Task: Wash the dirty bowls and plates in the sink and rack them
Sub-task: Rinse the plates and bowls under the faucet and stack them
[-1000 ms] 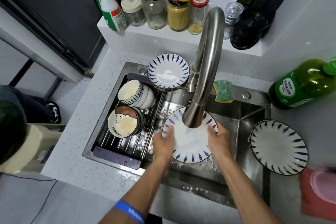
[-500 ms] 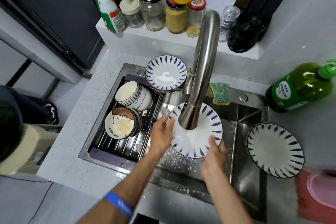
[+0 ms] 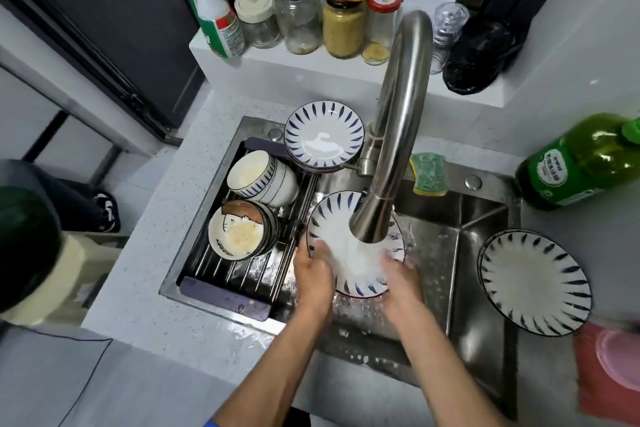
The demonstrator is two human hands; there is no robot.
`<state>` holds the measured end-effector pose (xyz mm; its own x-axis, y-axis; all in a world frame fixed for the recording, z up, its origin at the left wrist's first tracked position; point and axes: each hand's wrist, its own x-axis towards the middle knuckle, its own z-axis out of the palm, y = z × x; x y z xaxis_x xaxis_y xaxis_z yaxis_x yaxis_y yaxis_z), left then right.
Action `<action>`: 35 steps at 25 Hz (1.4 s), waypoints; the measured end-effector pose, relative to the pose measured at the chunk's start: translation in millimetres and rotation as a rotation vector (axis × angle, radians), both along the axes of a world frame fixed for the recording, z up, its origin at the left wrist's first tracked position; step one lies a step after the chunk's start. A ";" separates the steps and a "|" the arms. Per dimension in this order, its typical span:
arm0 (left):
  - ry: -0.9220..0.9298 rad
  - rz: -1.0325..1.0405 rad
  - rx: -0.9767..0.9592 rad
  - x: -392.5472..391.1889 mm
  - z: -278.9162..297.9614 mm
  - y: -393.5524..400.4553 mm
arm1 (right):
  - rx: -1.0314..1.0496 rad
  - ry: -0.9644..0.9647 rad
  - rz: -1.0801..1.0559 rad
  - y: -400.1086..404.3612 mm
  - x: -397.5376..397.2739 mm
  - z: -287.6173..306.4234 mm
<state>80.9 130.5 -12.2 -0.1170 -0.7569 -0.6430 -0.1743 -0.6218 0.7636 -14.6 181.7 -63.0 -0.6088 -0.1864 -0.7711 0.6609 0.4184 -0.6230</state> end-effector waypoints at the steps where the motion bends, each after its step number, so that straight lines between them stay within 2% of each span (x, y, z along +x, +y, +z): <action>1: 0.017 0.044 0.070 2.8 -11.3 -5.8 | 0.124 0.258 0.273 7.1 -1.5 4.5; 3: 0.048 0.140 0.200 9.2 -28.9 -23.9 | 0.338 0.790 0.944 29.8 5.2 14.5; 4: 0.076 0.142 0.250 10.6 -30.3 -24.9 | 0.332 0.919 1.183 35.1 17.3 18.8; 5: 0.101 0.093 0.267 9.9 -28.3 -20.8 | 0.275 0.910 1.336 34.6 28.1 17.4; 6: 0.115 0.011 0.268 8.6 -23.0 -13.1 | 0.202 0.824 1.458 27.9 34.7 16.0; 8: 0.170 -0.060 0.276 11.6 -17.2 -3.1 | 0.126 0.803 1.559 7.1 19.8 7.5; 11: 0.158 -0.015 0.246 12.9 -18.6 -15.7 | 0.289 0.866 1.441 6.0 -19.7 4.6; 12: 0.122 -0.018 0.202 12.1 -19.9 -20.3 | 0.239 0.907 1.432 19.7 -18.0 3.2; 15: 0.068 -0.143 0.129 9.8 -24.5 -35.6 | -0.130 0.959 1.497 54.1 8.2 13.0; 17: 0.069 -0.210 0.173 2.1 -25.9 -40.7 | -0.243 0.971 1.318 54.5 8.9 4.3; 18: 0.076 -0.273 0.163 -3.0 -22.3 -40.3 | -0.264 0.890 1.132 48.4 9.2 2.7; 19: 0.093 -0.367 0.095 -7.7 -21.2 -37.3 | -0.300 0.702 0.902 41.0 11.3 3.8; 22: -0.153 -0.780 -0.256 -21.4 -35.0 -7.1 | -0.452 0.077 0.252 23.1 17.4 8.7; 23: -0.247 -0.925 -0.408 -21.7 -36.8 0.2 | -0.502 -0.063 0.130 20.4 16.8 9.5; 24: -0.320 -0.986 -0.494 -21.0 -36.2 -2.1 | -0.551 -0.165 0.033 18.6 15.6 12.9; 26: -0.477 -1.004 -0.684 -16.9 -29.1 -16.7 | -0.660 -0.310 -0.097 18.5 13.2 18.6; 27: -0.551 -0.959 -0.644 -14.1 -30.1 -27.9 | -0.700 -0.350 -0.140 18.8 11.8 20.2; 28: -0.484 -0.777 -0.454 -9.3 -30.0 -38.2 | -0.725 -0.372 -0.176 19.7 10.2 19.4; 30: -0.068 -0.273 0.056 2.3 -27.5 -55.5 | -0.736 -0.389 -0.221 19.8 6.1 12.7; 31: 0.112 -0.118 0.218 7.8 -22.8 -58.6 | -0.688 -0.390 -0.219 18.8 5.1 9.5; 32: 0.192 -0.073 0.272 12.9 -16.5 -60.3 | -0.593 -0.376 -0.186 18.2 4.2 6.1; 33: 0.187 -0.117 0.253 17.8 -11.6 -61.7 | -0.470 -0.350 -0.103 16.8 1.9 4.4; 35: 0.085 -0.334 0.078 26.0 -7.2 -59.2 | -0.228 -0.335 0.101 14.3 -6.0 6.0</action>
